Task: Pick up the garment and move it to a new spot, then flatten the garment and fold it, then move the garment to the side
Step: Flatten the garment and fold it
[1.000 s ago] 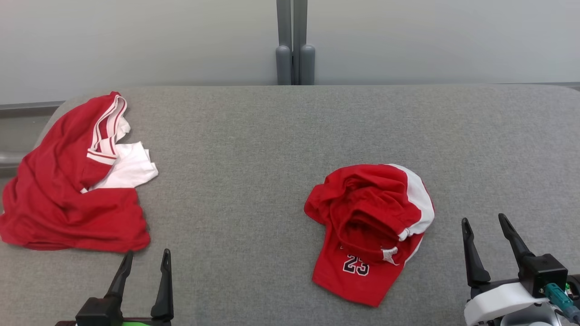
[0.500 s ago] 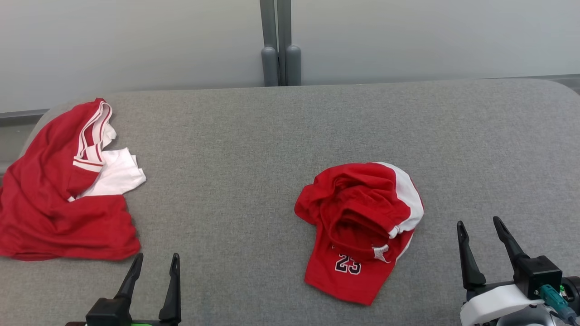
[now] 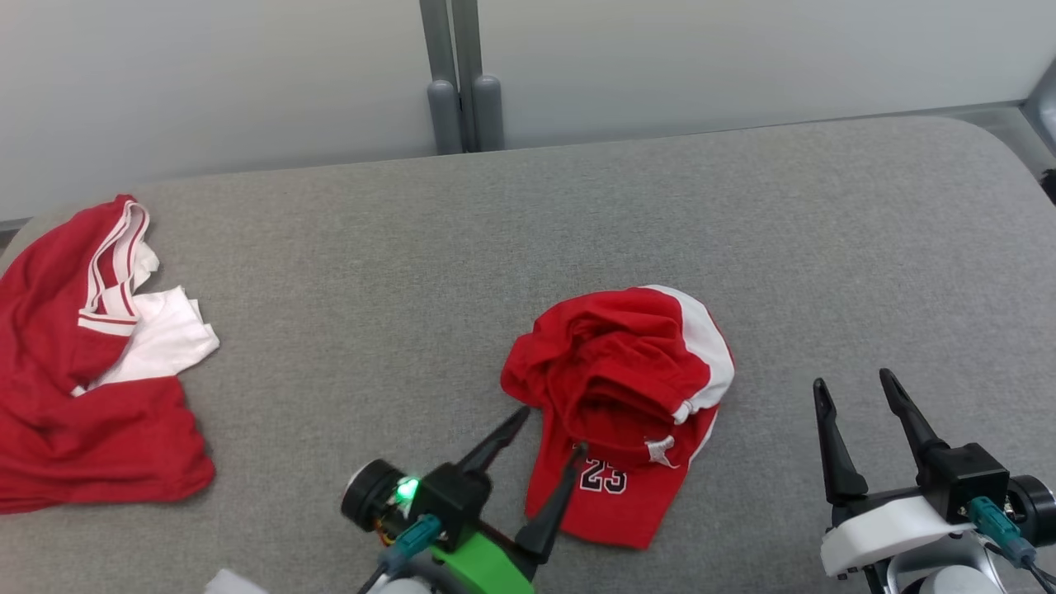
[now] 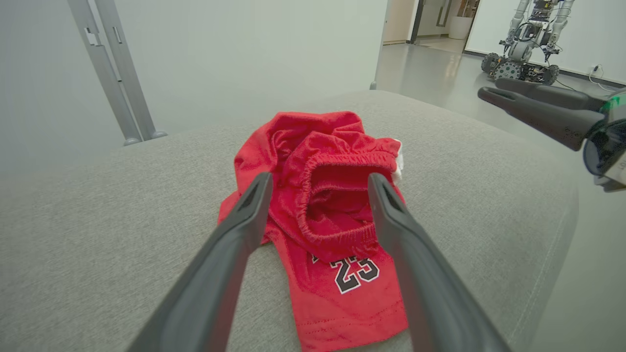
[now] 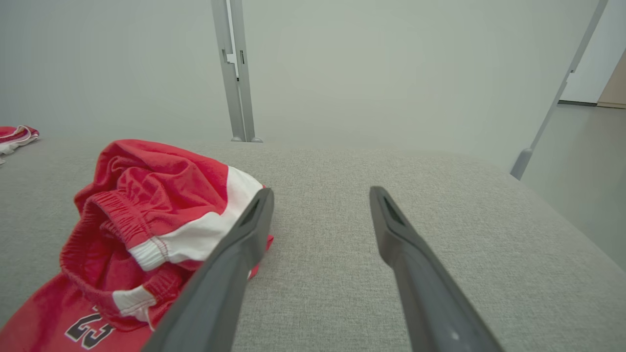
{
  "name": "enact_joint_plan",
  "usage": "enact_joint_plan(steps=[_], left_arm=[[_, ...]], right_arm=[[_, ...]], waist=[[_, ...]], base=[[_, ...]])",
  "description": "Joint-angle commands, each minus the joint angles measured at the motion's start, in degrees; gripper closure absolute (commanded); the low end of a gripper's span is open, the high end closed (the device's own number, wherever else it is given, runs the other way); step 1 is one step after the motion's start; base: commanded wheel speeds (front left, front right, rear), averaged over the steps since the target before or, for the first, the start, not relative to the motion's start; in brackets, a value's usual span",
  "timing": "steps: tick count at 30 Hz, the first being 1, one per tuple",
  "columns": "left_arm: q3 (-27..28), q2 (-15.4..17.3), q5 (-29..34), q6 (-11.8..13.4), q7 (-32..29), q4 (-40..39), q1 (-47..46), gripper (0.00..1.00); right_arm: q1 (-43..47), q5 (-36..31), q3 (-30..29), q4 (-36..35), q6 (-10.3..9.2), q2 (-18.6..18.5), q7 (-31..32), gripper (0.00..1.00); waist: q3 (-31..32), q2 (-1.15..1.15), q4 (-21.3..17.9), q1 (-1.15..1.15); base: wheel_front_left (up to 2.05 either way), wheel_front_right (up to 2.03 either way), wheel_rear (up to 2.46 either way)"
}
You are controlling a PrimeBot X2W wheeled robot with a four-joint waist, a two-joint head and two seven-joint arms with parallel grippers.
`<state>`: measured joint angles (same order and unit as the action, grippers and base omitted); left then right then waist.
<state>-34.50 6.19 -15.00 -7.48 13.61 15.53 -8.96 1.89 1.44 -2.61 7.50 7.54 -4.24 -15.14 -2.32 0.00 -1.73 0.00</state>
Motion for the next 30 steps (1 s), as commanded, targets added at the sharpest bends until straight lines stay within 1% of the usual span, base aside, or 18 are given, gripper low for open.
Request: enact_joint_plan(steps=[1, 4, 7, 11, 14, 17, 22, 23, 24, 25, 26, 28, 30], left_arm=[[-2.9, 0.3, -1.7, 0.1, -1.2, 1.1, -3.0, 0.0], [-8.9, 0.8, -3.4, 0.1, -4.7, 4.1, -7.7, 0.0], [-12.1, 0.9, -5.7, 0.1, -7.7, 7.3, -11.9, 0.0], [-11.8, 0.9, -7.5, 0.1, -9.6, 11.4, -14.3, 0.0], [-11.6, 1.1, -8.1, 0.3, -11.1, 14.0, -15.0, 0.0], [-11.7, 1.2, -8.7, 0.4, -12.7, 15.6, -15.7, 0.0], [-11.9, 1.2, -8.7, 0.5, -13.6, 16.5, -16.3, 0.0], [-12.1, 1.1, -8.7, 0.5, -14.0, 16.6, -16.6, 0.34], [-12.3, 1.1, -8.5, 0.4, -14.2, 16.8, -16.8, 0.61], [-12.5, 0.9, -8.6, 0.5, -14.7, 17.2, -16.8, 0.85], [-12.6, 0.9, -8.7, 0.6, -15.0, 17.5, -16.8, 1.0], [-12.8, 0.8, -8.6, 0.6, -15.1, 17.8, -17.0, 1.0], [-12.1, 0.2, -9.9, 0.6, -14.3, 17.1, -17.0, 1.0]], right_arm=[[-0.7, 0.5, 0.3, -0.1, -0.1, 0.1, 0.0, 0.0], [-1.6, 0.6, 0.8, -0.2, -0.1, 0.4, 0.0, 0.0], [-2.5, 1.0, 0.7, -0.4, -0.1, 0.7, 0.0, 0.0], [-2.7, 1.5, -0.1, -0.3, -0.1, 1.1, 0.0, 0.0], [-2.1, 1.7, -0.9, -0.2, -0.09, 1.2, 0.0, 0.0], [-1.7, 2.4, -1.5, 0.0, -0.1, 1.3, 0.0, 0.0], [-2.2, 3.8, -1.2, 0.3, -0.1, 1.3, 0.0, 0.0], [-2.4, 4.0, -1.1, 0.4, -0.1, 1.3, 0.0, 0.0], [-2.6, 4.1, -1.0, 0.4, -0.1, 1.3, 0.0, 0.0], [-2.8, 4.3, -0.8, 0.5, -0.1, 1.3, 0.0, 0.0], [-2.9, 4.4, -0.7, 0.5, -0.1, 1.3, 0.0, 0.0], [-3.1, 4.5, -0.7, 0.5, -0.1, 1.3, 0.0, 0.0], [-3.0, 4.7, -0.9, 0.5, -0.1, 1.3, 0.0, 0.0]], waist=[[-1.5, 0.0, -2.9, 0.0], [-3.0, 0.0, -5.6, 0.0], [-5.0, 0.0, -8.8, 0.0], [-6.8, 0.0, -12.4, 0.0], [-7.3, 0.0, -14.0, 0.0], [-7.8, 0.0, -14.8, 0.0], [-7.9, 0.0, -15.2, 0.0], [-7.8, 0.0, -15.2, 0.0], [-7.8, 0.0, -15.2, 0.0], [-7.8, 0.0, -15.2, 0.0], [-7.8, 0.0, -15.2, 0.0], [-7.7, 0.0, -15.2, 0.0], [-7.5, 0.0, -15.0, 0.0]], base=[[0.0, 0.0, 0.0], [0.0, 0.0, 0.0], [0.0, 0.0, 0.0], [0.0, 0.0, 0.0], [0.0, 0.0, 0.0], [0.0, 0.0, 0.0], [0.0, 0.0, 0.0], [0.0, 0.0, 0.0], [0.0, 0.0, 0.0], [0.0, 0.0, 0.0], [0.0, 0.0, 0.0], [0.0, 0.0, 0.0], [0.0, 0.0, 0.0]])
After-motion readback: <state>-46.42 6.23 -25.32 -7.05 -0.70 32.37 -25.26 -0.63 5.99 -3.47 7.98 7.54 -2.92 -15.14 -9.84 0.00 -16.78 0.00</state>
